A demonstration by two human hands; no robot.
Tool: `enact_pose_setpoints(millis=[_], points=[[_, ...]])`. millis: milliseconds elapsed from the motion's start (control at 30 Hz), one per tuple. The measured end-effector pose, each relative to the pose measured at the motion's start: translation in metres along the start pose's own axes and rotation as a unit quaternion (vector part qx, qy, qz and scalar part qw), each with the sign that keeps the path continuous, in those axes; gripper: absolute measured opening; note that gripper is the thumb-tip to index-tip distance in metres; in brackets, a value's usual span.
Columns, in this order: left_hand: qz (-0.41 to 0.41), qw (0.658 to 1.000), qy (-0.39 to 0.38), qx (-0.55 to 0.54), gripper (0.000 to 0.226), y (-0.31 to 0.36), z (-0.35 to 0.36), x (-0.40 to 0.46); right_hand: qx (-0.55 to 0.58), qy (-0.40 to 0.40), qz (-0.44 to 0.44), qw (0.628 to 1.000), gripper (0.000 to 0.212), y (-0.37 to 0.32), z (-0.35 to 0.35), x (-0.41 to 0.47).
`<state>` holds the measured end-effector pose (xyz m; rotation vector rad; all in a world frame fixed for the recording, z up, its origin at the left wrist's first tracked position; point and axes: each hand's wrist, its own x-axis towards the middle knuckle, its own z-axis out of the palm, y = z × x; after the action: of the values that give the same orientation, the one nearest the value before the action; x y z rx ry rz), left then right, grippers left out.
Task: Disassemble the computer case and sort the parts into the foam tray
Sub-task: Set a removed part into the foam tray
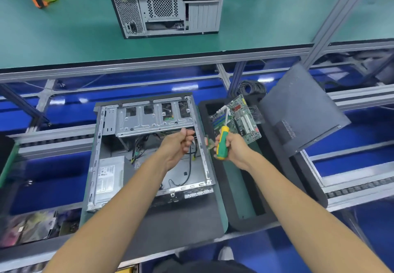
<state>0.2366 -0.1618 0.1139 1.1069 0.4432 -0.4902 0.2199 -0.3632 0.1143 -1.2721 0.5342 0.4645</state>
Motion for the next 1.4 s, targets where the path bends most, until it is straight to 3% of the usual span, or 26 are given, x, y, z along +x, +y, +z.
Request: enact_pose_setpoints(millis=[233,367,533,733,1033,1133,1233,1400], points=[[-0.01,0.998,-0.027,0.056,0.026,-0.018,0.052,-0.008,-0.045,0.066,0.012,0.997,0.029,0.025,-0.091,-0.008],[0.021,0.986,-0.021,0.166,0.025,-0.035,0.07,-0.004,-0.113,0.116,-0.004,0.987,0.023,0.044,-0.125,-0.009],[0.072,0.943,-0.007,0.324,0.02,-0.055,0.086,0.01,-0.218,0.12,-0.035,0.968,0.022,0.074,-0.154,-0.017],[0.042,0.873,-0.061,0.482,0.022,-0.104,0.109,0.013,-0.359,0.086,-0.02,0.929,0.018,0.109,-0.173,-0.025],[-0.031,0.89,-0.024,0.454,0.009,-0.162,0.109,0.012,-0.362,0.067,-0.004,0.93,0.015,0.115,-0.197,-0.016],[-0.063,0.885,-0.034,0.459,0.018,-0.181,0.106,0.013,-0.372,0.072,-0.006,0.925,0.016,0.119,-0.204,-0.013],[-0.082,0.908,-0.028,0.41,0.026,-0.195,0.106,0.014,-0.31,0.107,-0.013,0.945,0.019,0.121,-0.211,-0.01],[-0.123,0.94,0.045,0.315,0.044,-0.204,0.111,0.024,-0.225,0.187,-0.038,0.956,0.02,0.084,-0.22,0.008]])
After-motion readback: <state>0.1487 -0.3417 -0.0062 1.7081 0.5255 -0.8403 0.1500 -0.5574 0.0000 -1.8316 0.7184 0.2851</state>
